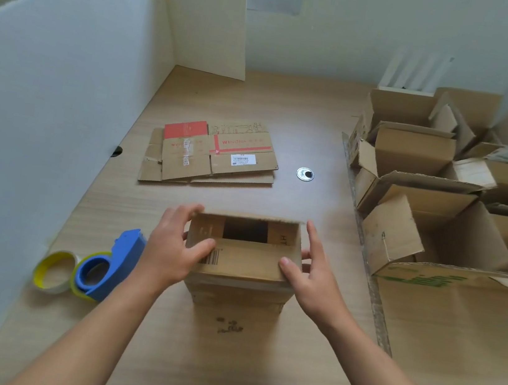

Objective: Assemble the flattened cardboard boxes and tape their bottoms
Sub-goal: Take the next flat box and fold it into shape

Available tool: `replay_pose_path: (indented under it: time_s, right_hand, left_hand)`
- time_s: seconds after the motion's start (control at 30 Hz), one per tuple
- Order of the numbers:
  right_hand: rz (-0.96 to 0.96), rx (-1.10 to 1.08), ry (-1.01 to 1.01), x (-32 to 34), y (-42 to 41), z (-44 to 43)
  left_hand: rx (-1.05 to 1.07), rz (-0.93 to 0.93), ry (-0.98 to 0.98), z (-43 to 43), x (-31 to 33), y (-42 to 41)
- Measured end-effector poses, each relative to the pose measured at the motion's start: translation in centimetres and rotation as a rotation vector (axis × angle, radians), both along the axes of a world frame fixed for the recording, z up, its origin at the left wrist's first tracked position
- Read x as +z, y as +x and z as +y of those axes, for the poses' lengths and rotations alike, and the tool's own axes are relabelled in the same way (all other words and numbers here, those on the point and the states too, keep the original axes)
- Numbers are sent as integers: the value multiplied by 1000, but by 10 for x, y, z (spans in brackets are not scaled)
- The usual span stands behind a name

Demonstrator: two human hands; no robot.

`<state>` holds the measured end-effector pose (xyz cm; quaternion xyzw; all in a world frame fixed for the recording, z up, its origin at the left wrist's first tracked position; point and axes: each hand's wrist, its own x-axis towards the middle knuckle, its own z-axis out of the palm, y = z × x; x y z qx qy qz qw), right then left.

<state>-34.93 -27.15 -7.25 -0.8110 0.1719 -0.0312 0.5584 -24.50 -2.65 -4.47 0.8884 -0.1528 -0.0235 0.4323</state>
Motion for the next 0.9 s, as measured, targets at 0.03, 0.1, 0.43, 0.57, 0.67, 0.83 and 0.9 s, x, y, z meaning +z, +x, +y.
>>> replay_pose_path:
  time_s: [0.03,0.1,0.43,0.57,0.67,0.83,0.9]
  right_hand:
    - [-1,-6,4,-1,0,0]
    - [-2,-7,6,-3,2,1]
    - [42,-34,-69,4,12,-22]
    - [48,-82,-145,11,16,-41]
    - [82,-71,-199,16,18,-50]
    - [69,45,-343,11,18,-40]
    - [84,67,-234,4,15,-34]
  left_hand:
    - [-3,-3,1,2,-5,-4]
    - [11,28,2,6,-17,-13]
    - [56,189,-51,-23,-32,-22]
    - [30,231,-75,-43,-35,-18]
    - [29,284,-94,-51,-43,-19]
    - [98,357,-126,-40,-65,-51]
    - [143,322,-117,-26,-65,-57]
